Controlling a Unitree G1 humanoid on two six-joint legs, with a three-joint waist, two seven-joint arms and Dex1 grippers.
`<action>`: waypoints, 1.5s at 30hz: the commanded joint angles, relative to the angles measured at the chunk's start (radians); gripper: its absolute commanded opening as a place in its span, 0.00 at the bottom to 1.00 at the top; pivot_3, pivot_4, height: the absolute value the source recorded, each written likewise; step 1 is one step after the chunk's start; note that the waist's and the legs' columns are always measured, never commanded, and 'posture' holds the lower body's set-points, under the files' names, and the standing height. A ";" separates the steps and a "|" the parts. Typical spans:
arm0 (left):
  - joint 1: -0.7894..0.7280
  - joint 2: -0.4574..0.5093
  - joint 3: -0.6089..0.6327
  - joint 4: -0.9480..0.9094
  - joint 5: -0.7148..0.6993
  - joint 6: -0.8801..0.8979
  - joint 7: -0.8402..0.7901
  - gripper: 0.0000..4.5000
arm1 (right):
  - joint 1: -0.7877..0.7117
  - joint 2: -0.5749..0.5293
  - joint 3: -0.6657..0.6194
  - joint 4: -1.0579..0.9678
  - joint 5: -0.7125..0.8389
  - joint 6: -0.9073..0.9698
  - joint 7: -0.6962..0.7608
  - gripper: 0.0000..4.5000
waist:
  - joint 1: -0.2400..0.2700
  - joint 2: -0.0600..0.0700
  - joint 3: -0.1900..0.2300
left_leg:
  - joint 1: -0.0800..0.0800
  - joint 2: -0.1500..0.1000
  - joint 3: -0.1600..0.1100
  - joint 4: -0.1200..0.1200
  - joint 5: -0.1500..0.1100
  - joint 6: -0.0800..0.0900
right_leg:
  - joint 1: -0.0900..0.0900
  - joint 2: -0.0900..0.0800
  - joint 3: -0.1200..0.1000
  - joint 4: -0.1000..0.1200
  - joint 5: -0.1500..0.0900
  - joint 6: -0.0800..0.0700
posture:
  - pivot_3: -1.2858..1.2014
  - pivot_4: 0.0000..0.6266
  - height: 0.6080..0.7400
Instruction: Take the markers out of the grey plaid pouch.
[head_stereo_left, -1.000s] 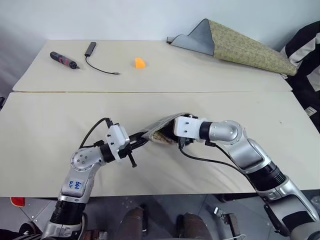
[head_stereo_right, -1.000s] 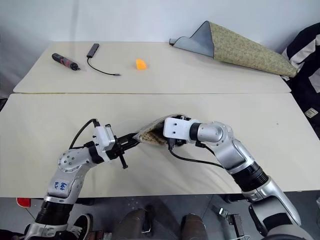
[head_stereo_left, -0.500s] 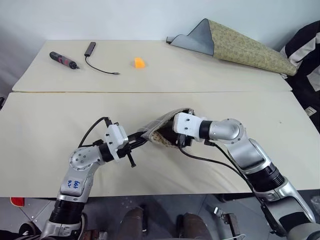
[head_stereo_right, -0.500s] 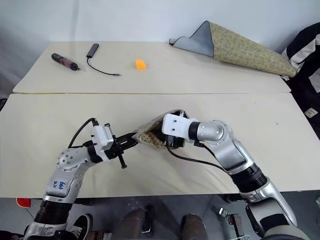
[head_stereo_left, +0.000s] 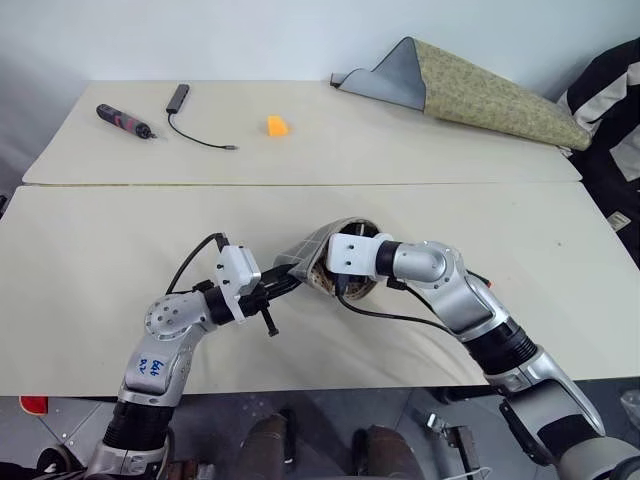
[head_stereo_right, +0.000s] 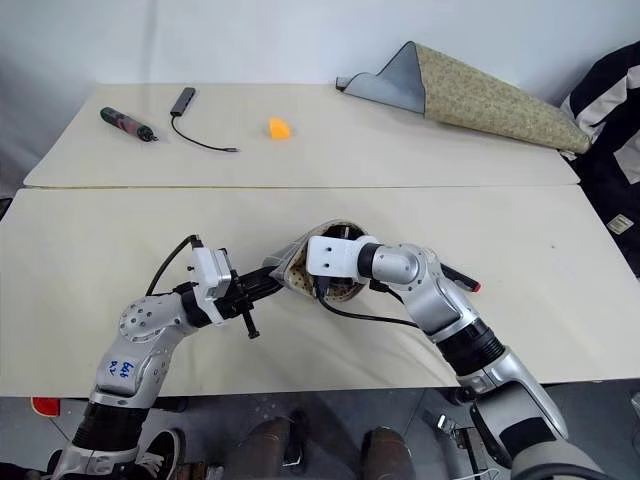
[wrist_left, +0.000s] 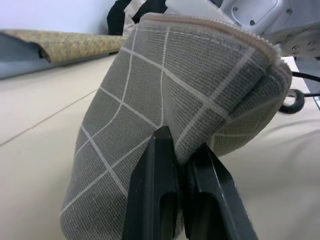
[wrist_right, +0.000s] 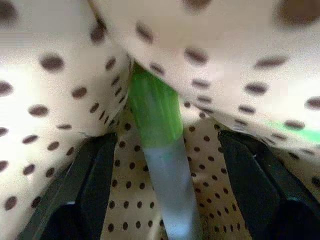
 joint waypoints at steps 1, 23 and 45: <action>0.005 -0.005 -0.002 -0.089 -0.048 -0.009 -0.012 0.00 | -0.006 0.014 -0.025 -0.013 0.007 0.001 -0.002 0.67 | 0.000 0.000 0.000 | 0.000 0.000 0.000 0.000 0.000 0.000 | 0.000 0.000 0.000 0.000 0.000 0.000 | 0.52 0.24 1.00; 0.010 0.035 0.065 0.049 0.022 -0.140 0.004 0.00 | 0.049 -0.080 -0.199 -0.246 0.300 0.076 0.219 0.12 | 0.002 0.000 0.000 | 0.000 0.000 0.000 0.000 0.000 0.000 | 0.000 0.000 0.000 0.000 0.000 0.000 | 0.52 0.24 1.00; -0.002 0.036 0.053 0.132 0.058 -0.214 0.049 0.00 | 0.037 0.000 -0.401 -0.411 0.818 0.395 0.183 0.12 | 0.002 0.000 0.000 | 0.000 0.000 0.000 0.000 -0.001 0.001 | 0.000 -0.004 0.000 0.000 0.000 0.000 | 0.52 0.24 1.00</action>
